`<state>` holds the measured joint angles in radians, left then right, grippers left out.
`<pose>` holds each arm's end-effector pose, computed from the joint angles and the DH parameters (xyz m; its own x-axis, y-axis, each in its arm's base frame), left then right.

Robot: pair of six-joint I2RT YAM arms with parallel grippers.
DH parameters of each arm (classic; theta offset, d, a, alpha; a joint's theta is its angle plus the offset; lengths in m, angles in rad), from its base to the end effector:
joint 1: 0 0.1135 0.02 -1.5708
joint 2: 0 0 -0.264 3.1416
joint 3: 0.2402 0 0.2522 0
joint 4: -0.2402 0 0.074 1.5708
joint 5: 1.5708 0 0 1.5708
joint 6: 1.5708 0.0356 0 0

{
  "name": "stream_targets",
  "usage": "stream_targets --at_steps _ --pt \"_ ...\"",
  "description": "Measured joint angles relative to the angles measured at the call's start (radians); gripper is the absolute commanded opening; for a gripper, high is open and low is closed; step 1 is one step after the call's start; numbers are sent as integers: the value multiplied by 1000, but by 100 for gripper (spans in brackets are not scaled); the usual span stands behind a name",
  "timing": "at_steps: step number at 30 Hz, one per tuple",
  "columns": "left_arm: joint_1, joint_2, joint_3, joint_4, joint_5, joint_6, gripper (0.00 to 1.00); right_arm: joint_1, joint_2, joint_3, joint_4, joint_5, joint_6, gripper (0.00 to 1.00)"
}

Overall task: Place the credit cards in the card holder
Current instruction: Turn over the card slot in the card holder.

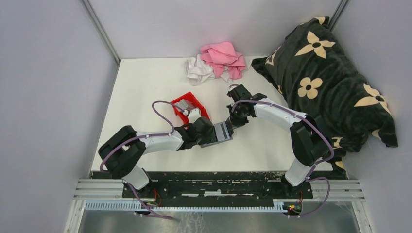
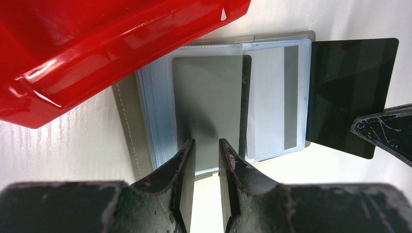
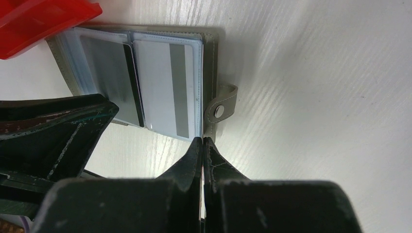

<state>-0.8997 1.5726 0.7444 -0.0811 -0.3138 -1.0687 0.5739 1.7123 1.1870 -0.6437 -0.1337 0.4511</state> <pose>0.1930 -0.2254 0.1525 -0.7858 -0.3512 -0.5091 -0.1284 0.8978 -0.4213 0.2846 0.1897 0.2034 -0.9493 -0.0992 -0.2985 -0.1867 0.9414 0.2809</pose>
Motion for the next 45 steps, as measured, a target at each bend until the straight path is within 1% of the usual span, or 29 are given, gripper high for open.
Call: stream_targets --at_steps 35,45 --pt "-2 18 27 -27 0 0 29 0 -14 16 -9 -22 1 1" --pt "-2 20 29 -27 0 0 29 0 -50 27 -26 -23 5 1"
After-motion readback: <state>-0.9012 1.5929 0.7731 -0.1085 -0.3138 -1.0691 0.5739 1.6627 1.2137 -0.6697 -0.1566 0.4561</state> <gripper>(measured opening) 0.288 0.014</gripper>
